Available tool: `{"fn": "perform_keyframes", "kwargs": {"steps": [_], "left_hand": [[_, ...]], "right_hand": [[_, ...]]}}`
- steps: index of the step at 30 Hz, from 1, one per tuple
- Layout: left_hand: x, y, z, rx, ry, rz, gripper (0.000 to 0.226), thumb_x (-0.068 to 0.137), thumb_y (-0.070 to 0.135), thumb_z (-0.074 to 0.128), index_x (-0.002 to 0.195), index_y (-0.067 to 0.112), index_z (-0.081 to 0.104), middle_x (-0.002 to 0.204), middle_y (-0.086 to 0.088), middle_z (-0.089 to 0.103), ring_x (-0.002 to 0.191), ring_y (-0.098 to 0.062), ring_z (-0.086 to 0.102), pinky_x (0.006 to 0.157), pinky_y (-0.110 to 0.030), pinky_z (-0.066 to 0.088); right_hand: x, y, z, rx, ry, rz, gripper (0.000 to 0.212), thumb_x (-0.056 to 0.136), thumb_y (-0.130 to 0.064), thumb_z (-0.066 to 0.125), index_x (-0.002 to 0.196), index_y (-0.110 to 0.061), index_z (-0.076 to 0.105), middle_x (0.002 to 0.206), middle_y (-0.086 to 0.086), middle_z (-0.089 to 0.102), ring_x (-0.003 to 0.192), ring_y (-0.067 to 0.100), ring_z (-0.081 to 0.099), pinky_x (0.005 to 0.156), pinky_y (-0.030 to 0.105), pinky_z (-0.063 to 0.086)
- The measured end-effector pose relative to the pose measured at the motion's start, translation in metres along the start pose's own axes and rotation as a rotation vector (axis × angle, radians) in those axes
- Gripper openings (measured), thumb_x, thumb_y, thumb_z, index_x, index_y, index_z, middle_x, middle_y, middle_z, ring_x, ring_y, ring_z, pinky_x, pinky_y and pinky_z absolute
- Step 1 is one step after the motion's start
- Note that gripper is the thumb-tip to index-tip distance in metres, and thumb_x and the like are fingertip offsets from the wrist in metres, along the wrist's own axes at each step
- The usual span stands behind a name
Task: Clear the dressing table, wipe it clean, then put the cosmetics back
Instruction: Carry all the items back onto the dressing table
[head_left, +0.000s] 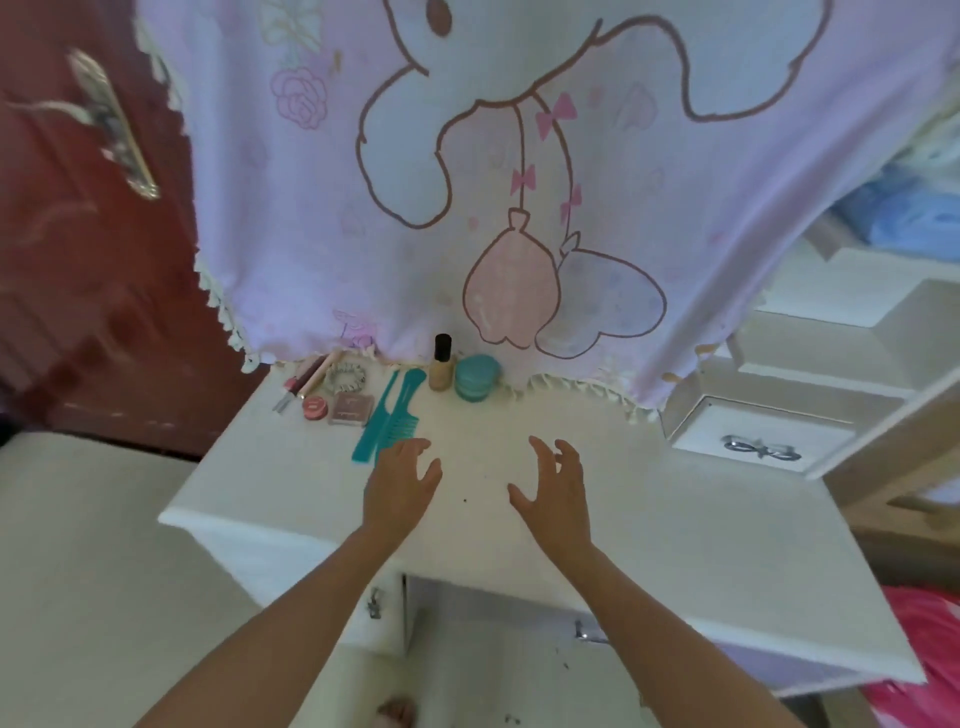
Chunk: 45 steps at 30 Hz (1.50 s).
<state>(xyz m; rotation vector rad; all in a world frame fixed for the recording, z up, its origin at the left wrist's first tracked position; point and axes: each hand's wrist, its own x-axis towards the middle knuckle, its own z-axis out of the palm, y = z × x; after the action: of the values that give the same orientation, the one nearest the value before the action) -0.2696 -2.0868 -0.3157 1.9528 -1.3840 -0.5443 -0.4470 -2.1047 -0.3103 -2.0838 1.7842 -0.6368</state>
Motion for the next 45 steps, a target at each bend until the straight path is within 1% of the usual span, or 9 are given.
{"fn": "perform_keyframes", "kwargs": {"steps": [5,8,11,15,20,26,30,34,45], "left_hand": [[-0.102,-0.019,-0.036,0.088,0.046,-0.067,0.035,0.094,0.027,0.047,0.125,0.012,0.053,0.130,-0.005,0.054,0.122,-0.020,0.042,0.100,-0.029,0.036],[-0.137,-0.032,-0.073,0.126,0.148,-0.100,0.035,0.093,0.025,0.050,0.124,0.009,0.056,0.127,-0.007,0.057,0.125,-0.022,0.041,0.102,-0.030,0.033],[-0.174,-0.053,-0.124,0.136,0.257,-0.172,0.035,0.092,0.020,0.052,0.123,0.005,0.056,0.125,-0.009,0.058,0.124,-0.025,0.041,0.102,-0.033,0.034],[-0.244,-0.095,-0.201,0.181,0.427,-0.330,0.038,0.093,0.025,0.049,0.128,0.008,0.052,0.131,-0.006,0.054,0.129,-0.023,0.035,0.105,-0.034,0.033],[-0.367,-0.140,-0.302,0.282,0.654,-0.550,0.040,0.095,0.029,0.044,0.132,0.012,0.047,0.136,-0.005,0.049,0.131,-0.023,0.031,0.105,-0.034,0.029],[-0.535,-0.186,-0.390,0.294,0.888,-0.820,0.039,0.093,0.029,0.047,0.128,0.012,0.052,0.132,-0.007,0.053,0.128,-0.025,0.035,0.104,-0.038,0.033],[-0.640,-0.207,-0.448,0.335,1.004,-0.887,0.035,0.092,0.028,0.044,0.120,0.010,0.057,0.126,-0.009,0.057,0.122,-0.027,0.039,0.097,-0.038,0.037],[-0.711,-0.216,-0.503,0.372,1.116,-0.884,0.040,0.095,0.026,0.043,0.131,0.010,0.047,0.135,-0.009,0.049,0.130,-0.024,0.032,0.102,-0.036,0.031],[-0.762,-0.248,-0.568,0.415,1.162,-0.804,0.041,0.096,0.027,0.043,0.134,0.013,0.043,0.139,-0.004,0.046,0.133,-0.019,0.028,0.105,-0.032,0.030]], "right_hand": [[-0.074,-0.014,-0.014,-0.074,-0.103,-0.116,0.059,0.085,-0.031,0.060,0.137,-0.017,0.036,0.143,0.016,0.030,0.129,0.031,0.033,0.102,0.038,0.033],[-0.096,-0.043,-0.010,-0.092,-0.042,-0.298,0.052,0.069,-0.036,0.063,0.116,-0.017,0.050,0.109,0.016,0.062,0.096,0.033,0.062,0.072,0.039,0.053],[-0.112,-0.092,-0.001,-0.112,-0.114,-0.448,0.044,0.068,-0.044,0.048,0.103,-0.019,0.055,0.091,0.011,0.067,0.077,0.026,0.067,0.056,0.032,0.054],[-0.157,-0.177,0.020,-0.040,-0.184,-0.692,0.047,0.061,-0.025,0.082,0.102,-0.009,0.063,0.097,0.019,0.065,0.085,0.036,0.064,0.063,0.042,0.054],[-0.246,-0.293,0.047,0.107,-0.290,-0.968,0.042,0.074,-0.016,0.072,0.112,-0.002,0.061,0.111,0.022,0.059,0.106,0.040,0.054,0.086,0.045,0.045],[-0.391,-0.409,0.074,0.168,-0.439,-1.287,0.045,0.090,-0.030,0.054,0.131,-0.012,0.047,0.139,0.013,0.038,0.132,0.028,0.031,0.105,0.036,0.028],[-0.492,-0.481,0.081,0.226,-0.429,-1.423,0.043,0.091,-0.034,0.051,0.129,-0.014,0.047,0.138,0.009,0.039,0.131,0.025,0.031,0.104,0.035,0.028],[-0.572,-0.541,0.076,0.298,-0.365,-1.550,0.043,0.090,-0.031,0.053,0.129,-0.013,0.047,0.138,0.011,0.039,0.130,0.027,0.033,0.102,0.038,0.031],[-0.652,-0.625,0.090,0.279,-0.374,-1.705,0.042,0.092,-0.031,0.050,0.130,-0.014,0.045,0.140,0.009,0.036,0.132,0.023,0.030,0.104,0.033,0.028]]}}
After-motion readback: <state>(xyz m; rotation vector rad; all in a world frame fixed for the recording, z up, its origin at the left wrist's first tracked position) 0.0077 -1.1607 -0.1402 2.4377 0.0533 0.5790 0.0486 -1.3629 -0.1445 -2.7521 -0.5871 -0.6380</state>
